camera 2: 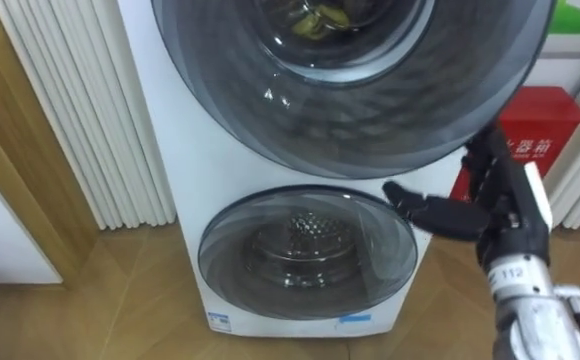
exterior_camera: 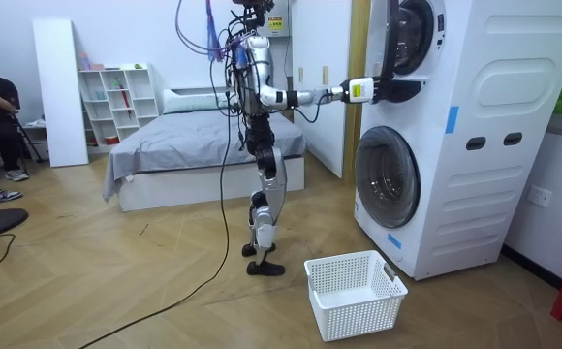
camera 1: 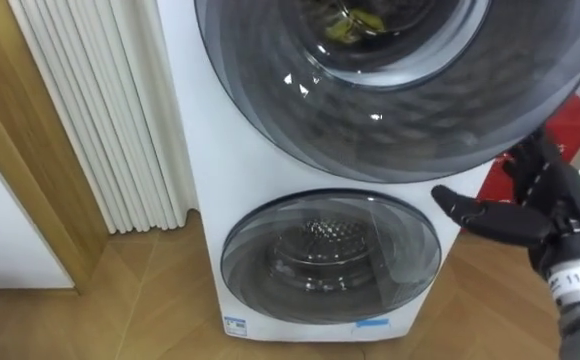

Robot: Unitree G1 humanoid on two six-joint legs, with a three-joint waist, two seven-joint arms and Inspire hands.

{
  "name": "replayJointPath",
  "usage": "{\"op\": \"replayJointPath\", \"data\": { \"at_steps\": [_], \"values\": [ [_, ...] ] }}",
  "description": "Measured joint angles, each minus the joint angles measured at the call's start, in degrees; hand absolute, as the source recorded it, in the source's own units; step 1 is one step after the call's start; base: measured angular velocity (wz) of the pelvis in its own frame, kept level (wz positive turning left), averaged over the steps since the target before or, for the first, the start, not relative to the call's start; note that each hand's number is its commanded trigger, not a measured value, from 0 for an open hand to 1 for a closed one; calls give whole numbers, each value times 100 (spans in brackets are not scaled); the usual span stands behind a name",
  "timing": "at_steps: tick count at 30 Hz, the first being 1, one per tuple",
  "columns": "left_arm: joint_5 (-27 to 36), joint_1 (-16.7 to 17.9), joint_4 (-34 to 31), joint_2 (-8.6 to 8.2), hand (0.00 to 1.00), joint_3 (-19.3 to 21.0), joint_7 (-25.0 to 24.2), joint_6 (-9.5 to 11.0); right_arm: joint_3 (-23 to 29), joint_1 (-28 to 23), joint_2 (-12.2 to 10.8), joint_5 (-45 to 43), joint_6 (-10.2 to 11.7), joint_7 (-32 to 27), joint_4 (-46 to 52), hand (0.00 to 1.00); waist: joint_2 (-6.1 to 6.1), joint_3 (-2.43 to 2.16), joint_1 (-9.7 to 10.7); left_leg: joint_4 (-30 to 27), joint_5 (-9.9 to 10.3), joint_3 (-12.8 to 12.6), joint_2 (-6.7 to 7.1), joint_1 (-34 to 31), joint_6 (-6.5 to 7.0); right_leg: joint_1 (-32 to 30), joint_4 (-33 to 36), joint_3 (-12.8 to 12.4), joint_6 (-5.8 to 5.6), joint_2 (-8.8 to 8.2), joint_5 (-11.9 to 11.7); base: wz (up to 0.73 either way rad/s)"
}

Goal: Pick clothes from washing machine

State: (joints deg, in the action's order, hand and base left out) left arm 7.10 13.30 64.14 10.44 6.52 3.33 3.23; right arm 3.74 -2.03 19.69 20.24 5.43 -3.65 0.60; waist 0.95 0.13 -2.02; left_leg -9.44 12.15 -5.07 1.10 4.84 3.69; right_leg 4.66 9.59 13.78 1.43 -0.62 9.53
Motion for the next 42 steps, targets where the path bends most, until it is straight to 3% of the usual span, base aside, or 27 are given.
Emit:
{"op": "replayJointPath", "data": {
  "at_steps": [9, 19, 36, 42],
  "values": [
    [9, 20, 9, 0, 0, 2, -111, 100, -92, -311, -406, -220, -3, 383, 192, 0, 103, -28, -1, 42, 2, -197, -24, -8, -2, -97, 17, -219, 11, 35, -7, -11],
    [30, 0, 12, -11, 0, -346, -189, 100, -197, -377, -426, 216, -141, 702, 474, 0, 72, -11, 69, 79, 6, -315, -51, -27, -9, -184, 24, -362, 45, 73, -29, -8],
    [25, -18, 227, 25, 0, -450, -534, 263, -251, -626, -492, -255, -194, 1113, 1016, 0, 44, -17, 95, 73, 31, -609, -132, -55, -53, -363, 40, -665, 103, 172, -67, -10],
    [17, -37, 224, 26, 0, -458, -688, 263, -245, -625, -491, -268, -445, 1322, 1303, 0, 2, 13, 136, 70, 39, -656, -165, -29, -80, -378, 101, -730, 118, 204, -74, -7]
  ]
}}
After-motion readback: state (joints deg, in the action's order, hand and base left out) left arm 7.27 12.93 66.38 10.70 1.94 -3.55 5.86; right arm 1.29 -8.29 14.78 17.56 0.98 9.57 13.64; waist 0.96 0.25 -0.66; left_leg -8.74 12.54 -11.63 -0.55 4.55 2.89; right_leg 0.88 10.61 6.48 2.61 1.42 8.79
